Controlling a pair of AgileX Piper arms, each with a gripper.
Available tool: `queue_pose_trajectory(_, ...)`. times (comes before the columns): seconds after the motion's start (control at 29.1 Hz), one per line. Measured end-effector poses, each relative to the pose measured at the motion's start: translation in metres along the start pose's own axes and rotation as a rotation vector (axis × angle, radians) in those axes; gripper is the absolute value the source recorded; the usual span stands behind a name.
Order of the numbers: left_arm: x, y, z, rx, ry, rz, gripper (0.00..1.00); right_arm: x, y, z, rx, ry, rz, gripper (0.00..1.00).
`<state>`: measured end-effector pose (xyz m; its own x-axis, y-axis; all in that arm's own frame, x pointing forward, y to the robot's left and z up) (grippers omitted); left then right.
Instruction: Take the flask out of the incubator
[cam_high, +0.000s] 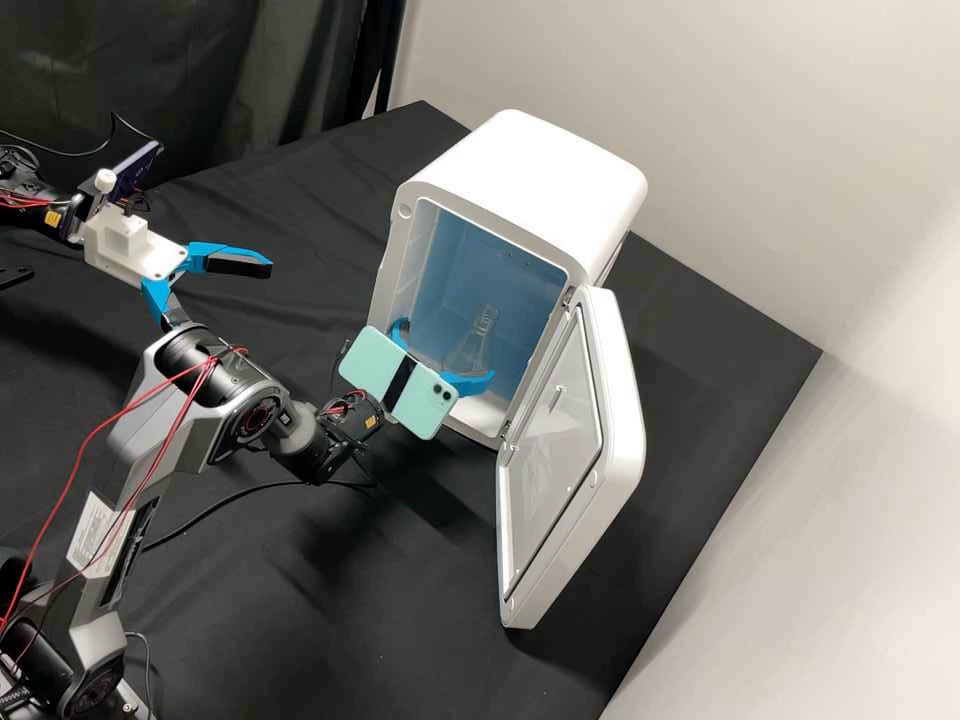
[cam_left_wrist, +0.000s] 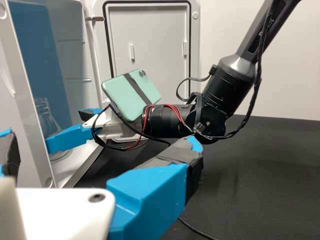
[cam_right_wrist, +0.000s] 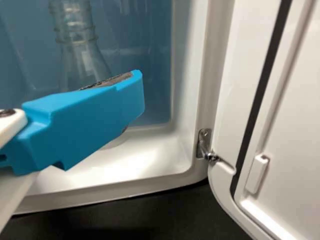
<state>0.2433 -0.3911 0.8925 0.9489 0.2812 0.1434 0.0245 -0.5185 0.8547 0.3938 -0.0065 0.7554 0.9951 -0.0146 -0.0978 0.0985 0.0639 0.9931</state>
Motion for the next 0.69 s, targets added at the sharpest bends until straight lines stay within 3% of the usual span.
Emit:
queue_pose_trajectory(0.45, 0.0, 0.0, 0.0, 0.0, 0.0, 0.0, 1.0, 0.017, 0.007, 0.001, -0.011, -0.012, 0.041, 1.0)
queue_pose_trajectory(0.69, -0.002, 0.0033, 0.001, 0.001, -0.003, 0.014, 1.0, 0.03, 0.011, 0.0, 0.0, -0.016, 0.057, 1.0)
